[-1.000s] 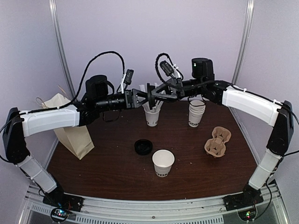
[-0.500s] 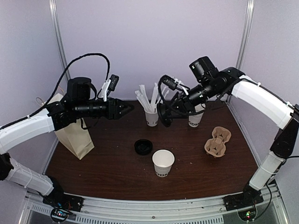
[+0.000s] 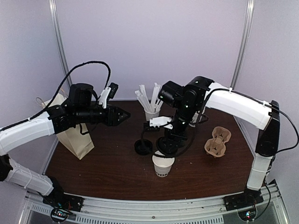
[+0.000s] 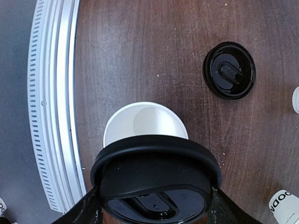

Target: Pack the takeout coffee

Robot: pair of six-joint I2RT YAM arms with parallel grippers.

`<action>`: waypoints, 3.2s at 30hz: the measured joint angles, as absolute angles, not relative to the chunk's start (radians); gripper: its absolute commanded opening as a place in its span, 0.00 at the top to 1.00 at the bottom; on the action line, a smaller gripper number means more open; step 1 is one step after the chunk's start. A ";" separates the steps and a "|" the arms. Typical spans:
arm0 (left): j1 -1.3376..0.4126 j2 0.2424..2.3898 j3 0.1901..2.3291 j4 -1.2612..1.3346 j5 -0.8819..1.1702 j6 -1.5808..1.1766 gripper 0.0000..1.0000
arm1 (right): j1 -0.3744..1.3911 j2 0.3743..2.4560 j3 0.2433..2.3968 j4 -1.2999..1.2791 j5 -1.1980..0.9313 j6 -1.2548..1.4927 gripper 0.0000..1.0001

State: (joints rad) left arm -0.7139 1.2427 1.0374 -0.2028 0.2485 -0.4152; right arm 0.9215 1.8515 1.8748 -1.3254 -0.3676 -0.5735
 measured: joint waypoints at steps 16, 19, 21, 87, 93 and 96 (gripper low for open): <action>-0.708 1.196 0.968 -0.203 0.220 -0.416 0.46 | 1.022 1.984 1.975 -1.411 -0.200 -0.599 0.31; -0.707 1.188 0.963 -0.202 0.216 -0.416 0.46 | 1.024 2.012 2.000 -1.425 -0.191 -0.599 0.31; -0.707 1.185 0.959 -0.202 0.214 -0.416 0.46 | 1.026 2.025 2.011 -1.431 -0.184 -0.599 0.30; -0.707 1.227 0.921 -0.158 0.240 -0.447 0.46 | 1.082 2.114 2.056 -1.488 -0.096 -0.574 0.08; -0.707 1.247 0.921 -0.158 0.267 -0.458 0.46 | 1.082 2.070 2.056 -1.488 -0.096 -0.572 0.07; -0.707 1.260 0.921 -0.159 0.290 -0.474 0.46 | 1.082 2.033 2.054 -1.486 -0.096 -0.572 0.07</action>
State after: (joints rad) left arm -0.7074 1.2598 0.9215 -0.1585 0.2901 -0.4744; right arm 1.0821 2.0335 2.0541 -1.4864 -0.0956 -0.5720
